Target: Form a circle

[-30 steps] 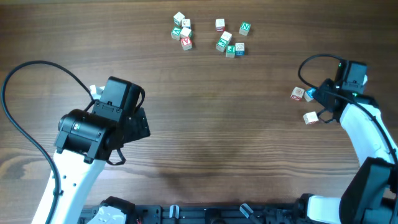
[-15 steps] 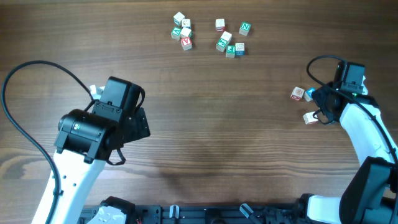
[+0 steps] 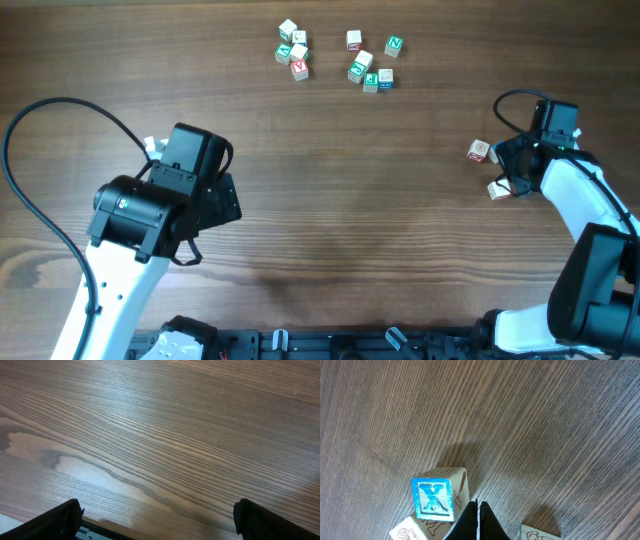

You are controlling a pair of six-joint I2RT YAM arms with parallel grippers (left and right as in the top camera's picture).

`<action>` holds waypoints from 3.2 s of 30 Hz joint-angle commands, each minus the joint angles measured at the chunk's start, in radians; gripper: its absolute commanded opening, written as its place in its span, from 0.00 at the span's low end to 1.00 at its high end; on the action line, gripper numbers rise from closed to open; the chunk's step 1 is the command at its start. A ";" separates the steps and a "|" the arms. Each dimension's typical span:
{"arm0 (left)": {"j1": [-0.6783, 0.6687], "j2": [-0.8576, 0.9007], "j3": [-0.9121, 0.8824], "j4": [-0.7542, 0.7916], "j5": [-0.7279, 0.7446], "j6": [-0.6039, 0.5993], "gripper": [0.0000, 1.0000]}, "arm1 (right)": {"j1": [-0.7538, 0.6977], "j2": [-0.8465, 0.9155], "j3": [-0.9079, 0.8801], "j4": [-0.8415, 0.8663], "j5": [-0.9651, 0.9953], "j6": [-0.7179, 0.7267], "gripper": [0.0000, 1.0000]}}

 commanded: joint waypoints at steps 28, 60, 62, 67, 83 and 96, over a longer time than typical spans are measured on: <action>0.008 -0.010 -0.003 0.000 -0.013 -0.018 1.00 | -0.122 0.055 -0.010 0.127 -0.142 -0.108 0.04; 0.008 -0.010 -0.003 0.000 -0.013 -0.018 1.00 | -0.121 0.100 -0.010 0.182 -0.226 -0.081 0.04; 0.008 -0.010 -0.003 0.000 -0.013 -0.018 1.00 | -0.121 0.100 -0.010 0.190 -0.225 -0.082 0.04; 0.008 -0.010 -0.003 0.000 -0.013 -0.018 1.00 | -0.121 0.100 -0.010 0.222 -0.171 -0.090 0.04; 0.008 -0.010 -0.003 0.000 -0.013 -0.018 1.00 | -0.098 0.100 -0.010 0.259 -0.252 -0.135 0.04; 0.008 -0.010 -0.003 0.000 -0.013 -0.018 1.00 | -0.095 0.100 -0.010 0.241 -0.260 -0.131 0.04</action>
